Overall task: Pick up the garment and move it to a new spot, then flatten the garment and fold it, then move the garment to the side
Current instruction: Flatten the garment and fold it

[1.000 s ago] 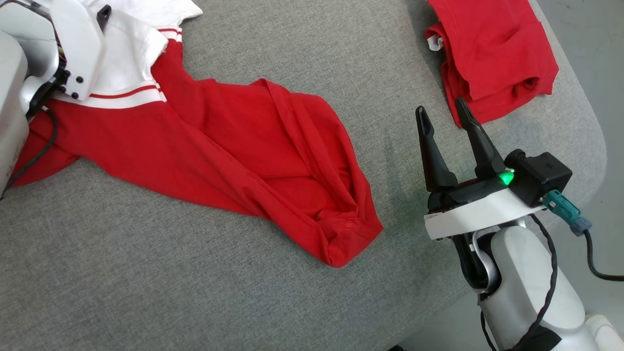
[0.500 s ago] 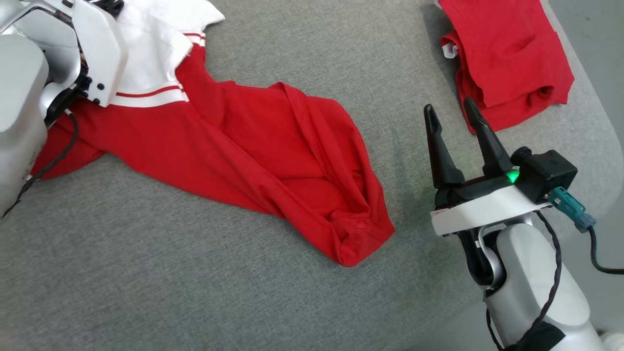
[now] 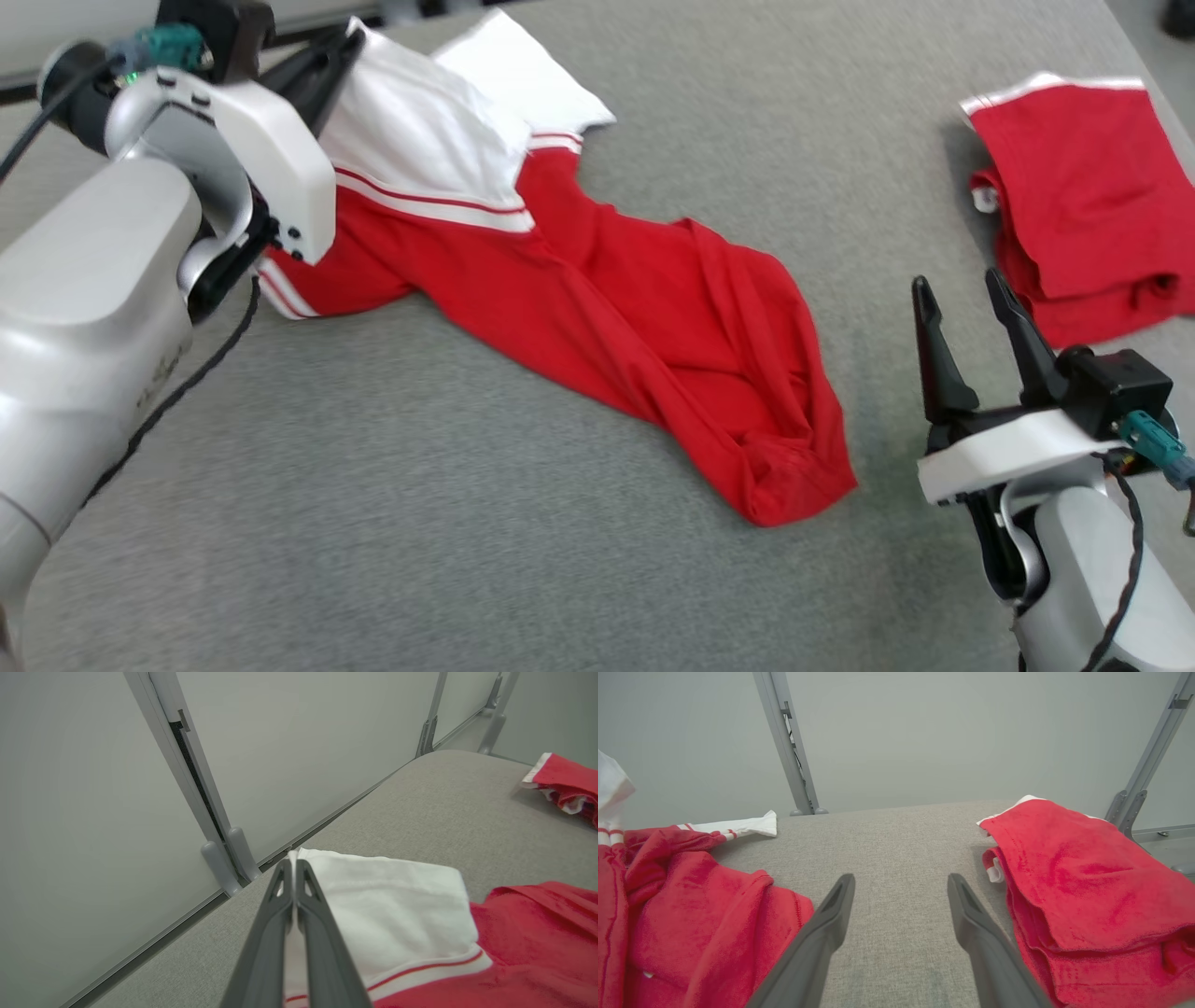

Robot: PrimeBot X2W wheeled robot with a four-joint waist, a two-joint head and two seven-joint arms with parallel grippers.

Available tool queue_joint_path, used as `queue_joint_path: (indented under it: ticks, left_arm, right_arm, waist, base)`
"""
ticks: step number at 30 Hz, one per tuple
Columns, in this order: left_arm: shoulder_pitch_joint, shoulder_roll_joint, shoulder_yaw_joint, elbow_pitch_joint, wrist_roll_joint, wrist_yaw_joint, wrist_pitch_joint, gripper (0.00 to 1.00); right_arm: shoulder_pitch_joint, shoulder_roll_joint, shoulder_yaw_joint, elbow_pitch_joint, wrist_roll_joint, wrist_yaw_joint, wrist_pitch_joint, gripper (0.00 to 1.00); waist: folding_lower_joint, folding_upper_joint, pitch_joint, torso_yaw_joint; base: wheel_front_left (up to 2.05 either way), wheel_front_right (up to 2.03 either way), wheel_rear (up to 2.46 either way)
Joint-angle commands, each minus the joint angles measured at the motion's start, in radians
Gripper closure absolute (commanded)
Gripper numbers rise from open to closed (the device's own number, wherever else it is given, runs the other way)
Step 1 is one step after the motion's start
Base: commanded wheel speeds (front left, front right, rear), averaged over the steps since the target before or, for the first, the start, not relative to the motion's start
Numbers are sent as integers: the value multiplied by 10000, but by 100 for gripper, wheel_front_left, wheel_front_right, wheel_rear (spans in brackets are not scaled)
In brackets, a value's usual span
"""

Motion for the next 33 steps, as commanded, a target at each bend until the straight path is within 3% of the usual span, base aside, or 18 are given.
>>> queue_joint_path:
  ticks: [1,12,16,24,27,30,31,32,33]
  left_arm:
    - [255,102,39,-122,-172,4,-191,100]
    - [2317,1329,-27,-1759,-830,15,-1051,100]
    - [3311,1761,-78,-2477,-894,246,-1055,100]
    - [5492,2359,-199,-4109,-353,537,-148,100]
    - [6113,2537,-225,-4088,350,1007,450,100]
    - [6893,2252,-231,-4038,1156,1249,1315,100]
    - [6999,2189,-212,-3992,1047,1385,1363,63]
    - [7051,2111,-133,-3971,992,1508,1315,18]
    - [7101,1993,8,-3943,891,1693,1205,0]
  right_arm:
    - [182,-124,-61,90,-22,-2,20,0]
    - [1206,-292,-689,433,64,-2,342,0]
    - [1467,-288,-887,386,52,-2,494,0]
    - [1784,-321,-1154,131,-76,0,960,0]
    - [1815,-304,-1225,27,-137,-2,1125,0]
    - [1770,-269,-1301,-92,-210,0,1379,0]
    - [1749,-262,-1337,-112,-205,-2,1465,0]
    - [1724,-257,-1391,-114,-196,0,1526,0]
    - [1694,-252,-1438,-128,-210,0,1601,0]
  waist:
    - [0,0,-1106,1110]
    - [0,0,-2858,2828]
    - [0,0,-3270,3239]
    - [0,0,-3647,3770]
    - [0,0,-3683,3851]
    - [0,0,-3638,3896]
    - [0,0,-3615,3900]
    - [0,0,-3586,3904]
    - [0,0,-3549,3913]
  base:
    - [0,0,0]
    - [0,0,0]
    - [0,0,0]
    - [0,0,0]
    - [0,0,0]
    - [0,0,0]
    - [0,0,0]
    - [0,0,0]
    - [0,0,0]
